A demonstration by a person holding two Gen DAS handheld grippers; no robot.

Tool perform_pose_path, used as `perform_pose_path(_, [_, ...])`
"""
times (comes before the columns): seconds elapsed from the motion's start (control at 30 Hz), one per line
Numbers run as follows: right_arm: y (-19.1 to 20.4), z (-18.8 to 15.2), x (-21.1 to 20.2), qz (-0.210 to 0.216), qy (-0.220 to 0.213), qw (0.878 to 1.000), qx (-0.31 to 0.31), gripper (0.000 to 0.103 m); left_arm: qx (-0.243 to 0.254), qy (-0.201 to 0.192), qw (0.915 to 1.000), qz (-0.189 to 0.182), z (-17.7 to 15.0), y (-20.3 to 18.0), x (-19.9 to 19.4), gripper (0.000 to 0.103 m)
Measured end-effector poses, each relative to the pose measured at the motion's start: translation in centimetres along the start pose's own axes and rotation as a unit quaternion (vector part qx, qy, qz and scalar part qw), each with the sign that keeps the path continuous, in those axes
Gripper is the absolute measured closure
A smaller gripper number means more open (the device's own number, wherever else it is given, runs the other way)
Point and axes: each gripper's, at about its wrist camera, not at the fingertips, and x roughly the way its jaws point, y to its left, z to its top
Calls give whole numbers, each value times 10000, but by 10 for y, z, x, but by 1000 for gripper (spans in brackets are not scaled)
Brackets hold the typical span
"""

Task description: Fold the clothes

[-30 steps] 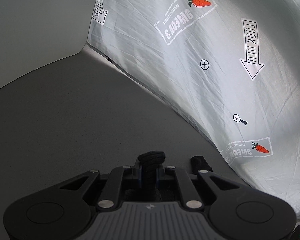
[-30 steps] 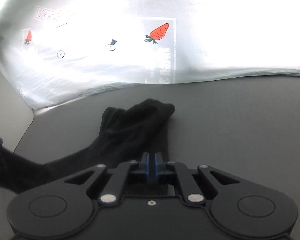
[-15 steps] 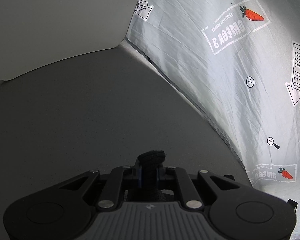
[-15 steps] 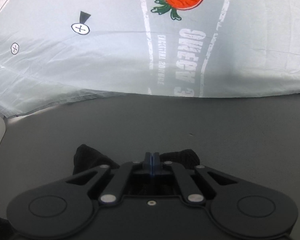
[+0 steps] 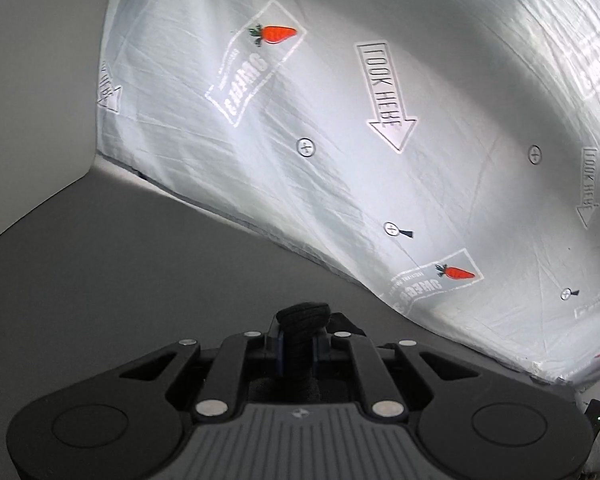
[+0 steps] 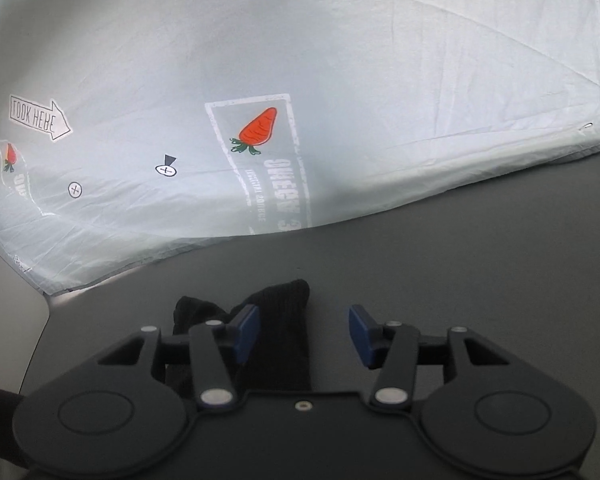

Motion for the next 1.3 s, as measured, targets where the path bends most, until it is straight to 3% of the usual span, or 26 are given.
perform_pose_path(0.07, [-8,-24,-32,-164,33,9998,-80,52,512,263,9962,-657,-15,-45,-9,91])
perform_pose_path(0.13, [-19,-51,-62,-300,99,9995,-65,52,1046,658,9830,-1356,-38,-88,-21,91])
perform_pose_path(0.17, [-24,-65,-77,-367,133,9992,-54,52,1271,913,9731,-1693,-54,-106,-25,90])
perform_pose_path(0.23, [-36,-90,-100,-435,217,9988,75,52,1834,1636,9426,-2259,-99,-139,-24,89])
perform_pose_path(0.27, [-41,-100,-107,-435,265,9985,179,52,2112,1968,9274,-2378,-125,-151,-20,86])
perform_pose_path(0.37, [-56,-132,-126,-425,435,9968,515,52,2693,3071,8878,-2120,-202,-169,5,71])
perform_pose_path(0.43, [-60,-149,-134,-466,540,9955,629,51,2939,3479,8724,-1774,-234,-165,15,70])
perform_pose_path(0.47, [-61,-155,-137,-461,567,9951,665,51,2919,3607,8692,-1706,-239,-161,19,69])
perform_pose_path(0.5, [-59,-161,-138,-383,608,9951,685,51,2787,3623,8729,-1704,-238,-155,18,63])
perform_pose_path(0.53, [-56,-166,-139,-293,653,9949,704,51,2597,3520,8829,-1704,-232,-149,17,57])
perform_pose_path(0.6, [-47,-176,-140,-76,777,9948,649,51,2255,3212,9057,-1604,-217,-136,12,30])
perform_pose_path(0.7, [-22,-187,-138,248,1003,9945,156,51,1972,2862,9306,-1145,-203,-118,5,30])
perform_pose_path(0.77, [2,-193,-138,367,1141,9914,-527,50,1749,2744,9421,-811,-197,-104,1,30])
perform_pose_path(0.87, [40,-206,-139,559,1425,9725,-1758,46,1370,2754,9502,-505,-192,-79,-4,30])
perform_pose_path(0.97, [71,-231,-140,400,1743,9337,-3102,48,1082,2781,9540,-299,-189,-55,-16,30])
perform_pose_path(1.03, [80,-248,-140,303,1865,9127,-3622,53,967,2790,9552,-193,-189,-45,-19,30])
perform_pose_path(1.07, [81,-253,-138,228,1944,9090,-3681,57,911,2793,9558,-138,-189,-40,-21,30])
perform_pose_path(1.13, [79,-256,-137,170,2024,9111,-3587,82,845,2783,9568,-47,-191,-33,-22,30])
perform_pose_path(1.2, [76,-254,-142,147,1966,9175,-3455,93,829,2776,9571,-10,-192,-29,-24,30])
perform_pose_path(1.3, [71,-246,-150,133,1867,9306,-3145,95,850,2786,9567,-19,-192,-25,-27,30])
